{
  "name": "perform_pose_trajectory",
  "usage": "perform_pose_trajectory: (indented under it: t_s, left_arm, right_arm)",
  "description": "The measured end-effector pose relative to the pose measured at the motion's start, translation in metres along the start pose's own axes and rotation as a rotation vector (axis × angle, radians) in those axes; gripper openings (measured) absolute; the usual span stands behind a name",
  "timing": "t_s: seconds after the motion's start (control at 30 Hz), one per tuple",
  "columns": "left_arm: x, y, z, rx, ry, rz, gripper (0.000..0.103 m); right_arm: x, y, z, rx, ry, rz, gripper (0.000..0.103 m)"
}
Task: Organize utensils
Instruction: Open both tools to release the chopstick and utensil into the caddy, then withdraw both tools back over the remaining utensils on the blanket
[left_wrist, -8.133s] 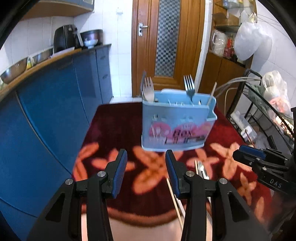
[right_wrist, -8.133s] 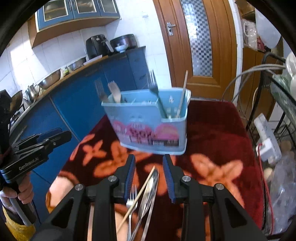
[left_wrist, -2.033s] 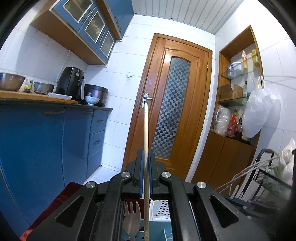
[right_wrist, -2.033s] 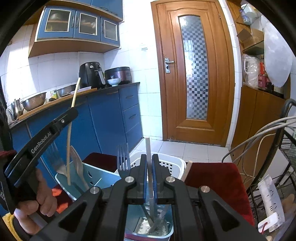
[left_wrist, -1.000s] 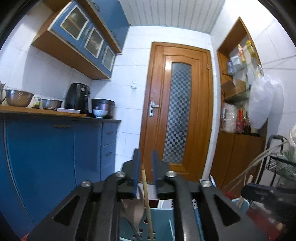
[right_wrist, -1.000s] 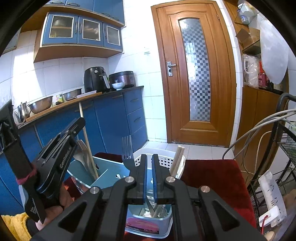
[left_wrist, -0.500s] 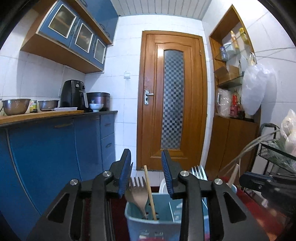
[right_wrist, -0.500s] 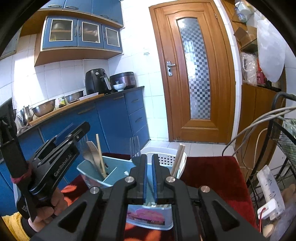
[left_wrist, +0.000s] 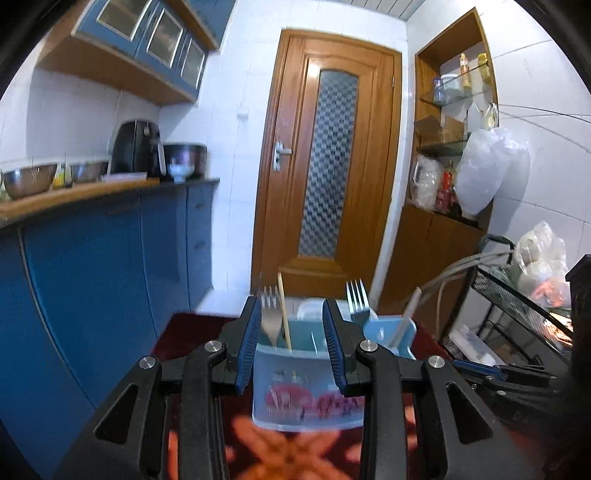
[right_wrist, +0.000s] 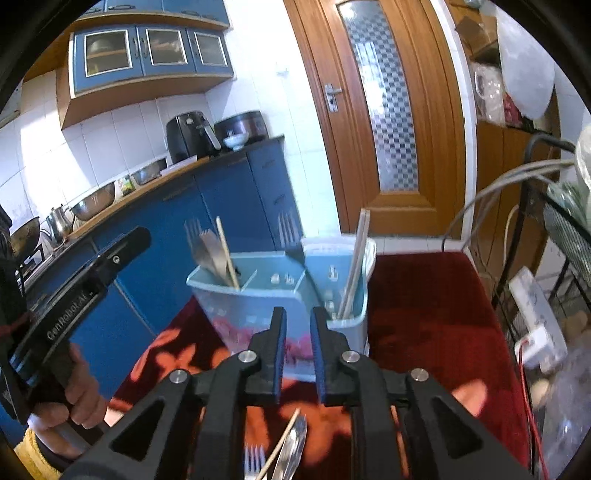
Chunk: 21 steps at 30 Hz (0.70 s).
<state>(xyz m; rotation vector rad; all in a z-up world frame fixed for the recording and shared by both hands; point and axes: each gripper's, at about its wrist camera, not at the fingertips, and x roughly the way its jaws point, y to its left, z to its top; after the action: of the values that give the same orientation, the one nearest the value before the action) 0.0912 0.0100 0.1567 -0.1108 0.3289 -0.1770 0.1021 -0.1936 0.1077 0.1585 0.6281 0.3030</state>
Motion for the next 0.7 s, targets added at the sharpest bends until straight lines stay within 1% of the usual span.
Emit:
perform_pose_trajectory:
  t_s: [0.13, 0.3, 0.47, 0.63, 0.7]
  left_arm:
    - [-0.013, 0.001, -0.012, 0.006, 0.074, -0.002, 0.035]
    - [-0.030, 0.000, -0.032, 0.022, 0.150, 0.018, 0.035]
    - [-0.040, 0.003, -0.052, 0.012, 0.250, -0.013, 0.035]
    - [-0.047, 0.002, -0.072, 0.035, 0.315, -0.005, 0.035]
    - [-0.048, 0.003, -0.080, 0.029, 0.340, -0.015, 0.035]
  right_arm:
    - [-0.010, 0.002, -0.015, 0.014, 0.046, 0.013, 0.017]
    - [-0.019, 0.007, -0.032, 0.013, 0.076, 0.012, 0.018]
    - [-0.026, 0.012, -0.050, 0.016, 0.109, 0.013, 0.021]
    - [-0.031, 0.016, -0.066, 0.024, 0.132, 0.012, 0.023]
    - [-0.030, 0.017, -0.074, 0.033, 0.148, 0.014, 0.023]
